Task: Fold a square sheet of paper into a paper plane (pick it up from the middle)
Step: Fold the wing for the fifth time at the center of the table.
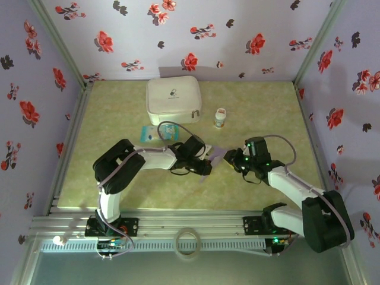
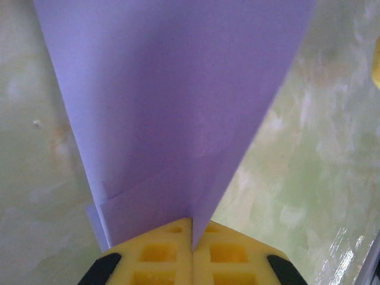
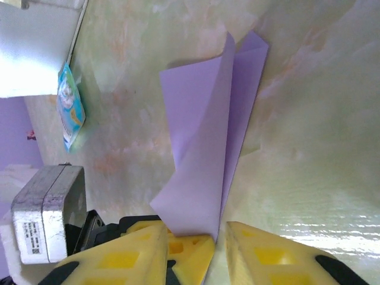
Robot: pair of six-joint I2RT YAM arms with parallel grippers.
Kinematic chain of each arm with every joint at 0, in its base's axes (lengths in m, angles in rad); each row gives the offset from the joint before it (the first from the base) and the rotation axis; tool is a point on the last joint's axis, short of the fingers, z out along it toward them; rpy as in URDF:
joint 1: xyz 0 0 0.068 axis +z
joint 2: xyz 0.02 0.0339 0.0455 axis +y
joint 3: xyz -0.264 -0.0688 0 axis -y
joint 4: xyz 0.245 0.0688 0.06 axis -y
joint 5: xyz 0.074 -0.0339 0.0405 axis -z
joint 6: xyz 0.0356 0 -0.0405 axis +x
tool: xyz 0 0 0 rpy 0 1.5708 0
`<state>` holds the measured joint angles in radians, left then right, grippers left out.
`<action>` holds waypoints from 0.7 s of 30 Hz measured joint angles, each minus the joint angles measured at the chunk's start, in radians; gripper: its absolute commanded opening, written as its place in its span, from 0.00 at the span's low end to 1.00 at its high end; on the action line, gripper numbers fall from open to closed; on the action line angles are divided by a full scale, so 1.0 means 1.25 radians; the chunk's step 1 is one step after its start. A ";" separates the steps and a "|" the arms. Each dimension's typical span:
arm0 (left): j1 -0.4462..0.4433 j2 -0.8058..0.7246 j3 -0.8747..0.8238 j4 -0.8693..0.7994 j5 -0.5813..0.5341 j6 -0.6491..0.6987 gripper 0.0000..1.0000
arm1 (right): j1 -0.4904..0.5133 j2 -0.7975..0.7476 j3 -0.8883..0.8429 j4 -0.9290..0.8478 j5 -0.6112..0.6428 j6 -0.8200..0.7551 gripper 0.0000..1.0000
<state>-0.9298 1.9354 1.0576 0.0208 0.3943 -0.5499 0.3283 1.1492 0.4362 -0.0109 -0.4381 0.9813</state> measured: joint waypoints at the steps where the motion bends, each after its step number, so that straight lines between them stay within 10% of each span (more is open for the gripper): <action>1: 0.001 0.002 0.002 0.002 0.005 -0.001 0.02 | 0.002 0.009 0.000 0.009 -0.006 0.001 0.22; 21: 0.036 0.049 0.017 0.057 0.130 -0.074 0.01 | 0.046 0.165 -0.005 0.181 -0.026 0.041 0.05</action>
<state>-0.8845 1.9972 1.0790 0.0925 0.5571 -0.6430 0.3855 1.3552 0.4305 0.2157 -0.4709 1.0328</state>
